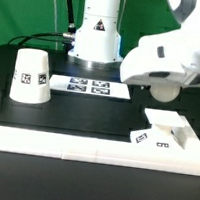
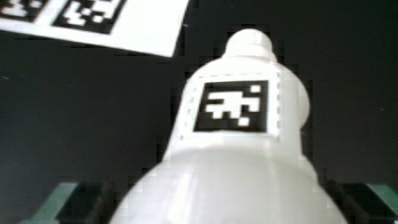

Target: Assemble lamp

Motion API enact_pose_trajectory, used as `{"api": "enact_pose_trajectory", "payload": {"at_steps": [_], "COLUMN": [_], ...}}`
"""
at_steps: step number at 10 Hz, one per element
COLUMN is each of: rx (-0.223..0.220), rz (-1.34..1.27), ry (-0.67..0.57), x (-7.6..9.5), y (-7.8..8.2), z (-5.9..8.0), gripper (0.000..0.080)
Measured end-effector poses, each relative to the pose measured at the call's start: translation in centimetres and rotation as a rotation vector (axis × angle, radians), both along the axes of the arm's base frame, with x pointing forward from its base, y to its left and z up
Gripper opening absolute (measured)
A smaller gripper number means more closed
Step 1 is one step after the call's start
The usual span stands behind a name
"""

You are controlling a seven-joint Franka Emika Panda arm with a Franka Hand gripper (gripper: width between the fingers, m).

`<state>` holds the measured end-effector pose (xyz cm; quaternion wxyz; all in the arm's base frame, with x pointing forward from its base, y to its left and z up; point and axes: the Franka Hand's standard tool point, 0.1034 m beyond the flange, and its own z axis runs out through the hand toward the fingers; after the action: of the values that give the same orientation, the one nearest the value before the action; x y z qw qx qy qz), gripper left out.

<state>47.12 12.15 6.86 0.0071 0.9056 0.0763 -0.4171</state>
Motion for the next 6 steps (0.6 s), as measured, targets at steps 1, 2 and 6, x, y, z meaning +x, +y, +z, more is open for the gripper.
{"api": "enact_pose_trajectory", "payload": {"at_steps": [1, 2, 6], "rx": [0.013, 0.019, 0.055], "rz": [0.002, -0.005, -0.031], "ry": [-0.015, -0.038, -0.324], "x": [0.4, 0.9, 3.1], "y": [-0.4, -1.0, -2.2], "z": [1.0, 1.9, 3.5], "gripper": [0.0577, 0.0577, 0.0577]}}
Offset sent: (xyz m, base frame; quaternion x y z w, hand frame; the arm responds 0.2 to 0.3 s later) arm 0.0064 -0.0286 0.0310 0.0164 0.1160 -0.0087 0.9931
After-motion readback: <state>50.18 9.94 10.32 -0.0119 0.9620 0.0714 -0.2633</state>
